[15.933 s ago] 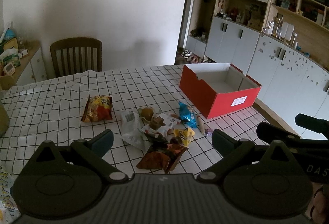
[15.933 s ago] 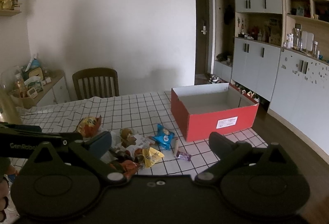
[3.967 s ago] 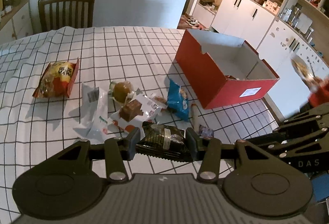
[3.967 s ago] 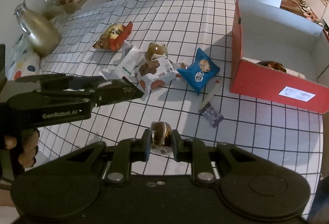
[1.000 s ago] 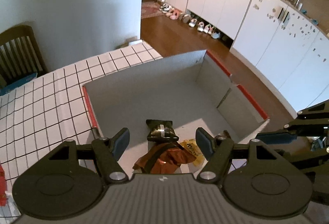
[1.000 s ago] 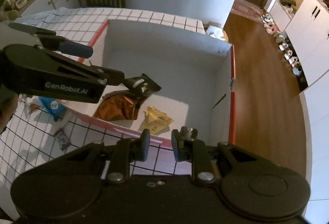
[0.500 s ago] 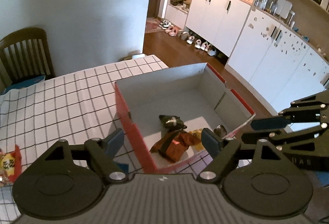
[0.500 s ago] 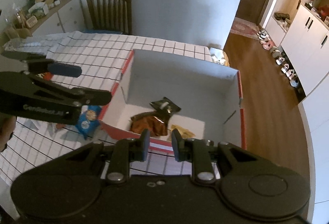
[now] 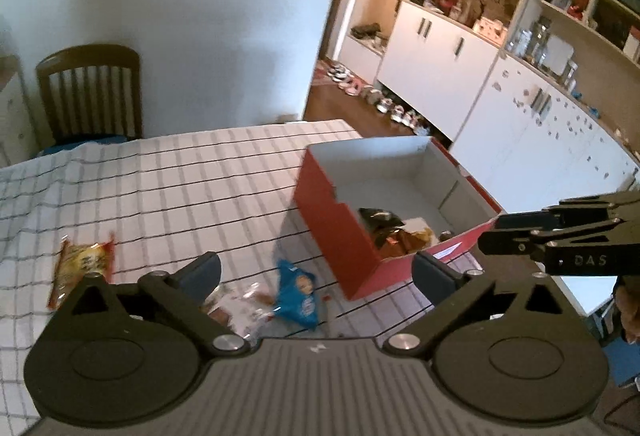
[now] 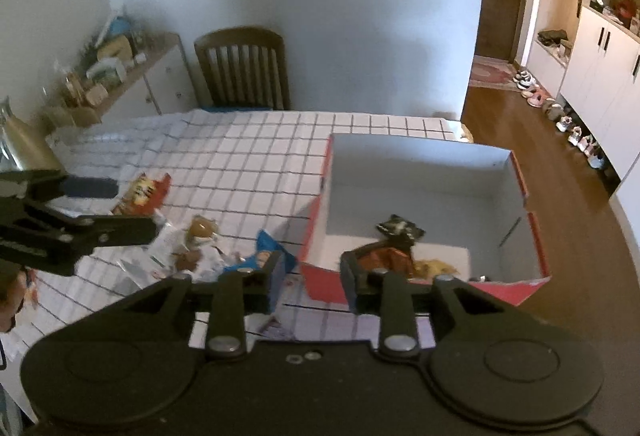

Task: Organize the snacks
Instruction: 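Move both open grippers back toward the remaining snacks on the table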

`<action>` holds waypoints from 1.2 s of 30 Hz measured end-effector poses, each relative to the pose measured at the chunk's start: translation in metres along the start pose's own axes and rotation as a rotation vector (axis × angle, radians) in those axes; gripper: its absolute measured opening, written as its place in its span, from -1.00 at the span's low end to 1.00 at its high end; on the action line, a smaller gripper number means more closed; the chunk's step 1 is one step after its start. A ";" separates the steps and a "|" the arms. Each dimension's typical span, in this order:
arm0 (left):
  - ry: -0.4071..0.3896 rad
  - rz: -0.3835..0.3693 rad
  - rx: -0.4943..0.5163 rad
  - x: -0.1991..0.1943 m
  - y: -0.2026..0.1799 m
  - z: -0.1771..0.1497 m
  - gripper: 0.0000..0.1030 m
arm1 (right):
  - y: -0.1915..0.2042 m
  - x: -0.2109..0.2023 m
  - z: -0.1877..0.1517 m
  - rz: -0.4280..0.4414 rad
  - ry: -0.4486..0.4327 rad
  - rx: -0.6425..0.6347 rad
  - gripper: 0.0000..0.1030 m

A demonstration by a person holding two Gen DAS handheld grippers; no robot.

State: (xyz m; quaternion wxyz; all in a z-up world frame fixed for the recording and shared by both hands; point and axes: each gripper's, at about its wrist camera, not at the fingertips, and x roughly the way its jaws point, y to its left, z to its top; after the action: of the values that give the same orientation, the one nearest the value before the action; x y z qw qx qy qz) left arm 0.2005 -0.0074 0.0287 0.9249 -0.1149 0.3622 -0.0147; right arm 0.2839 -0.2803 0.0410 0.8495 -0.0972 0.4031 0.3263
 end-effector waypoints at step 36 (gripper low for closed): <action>0.073 0.125 -0.131 0.024 0.144 -0.129 0.99 | 0.080 0.104 -0.114 -0.067 0.088 0.084 0.67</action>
State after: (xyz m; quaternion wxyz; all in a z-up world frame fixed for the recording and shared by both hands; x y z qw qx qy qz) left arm 0.1228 0.1041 -0.1112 0.9006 -0.1519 0.4023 0.0627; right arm 0.2108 -0.2180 -0.1040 0.8447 -0.0893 0.4501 0.2757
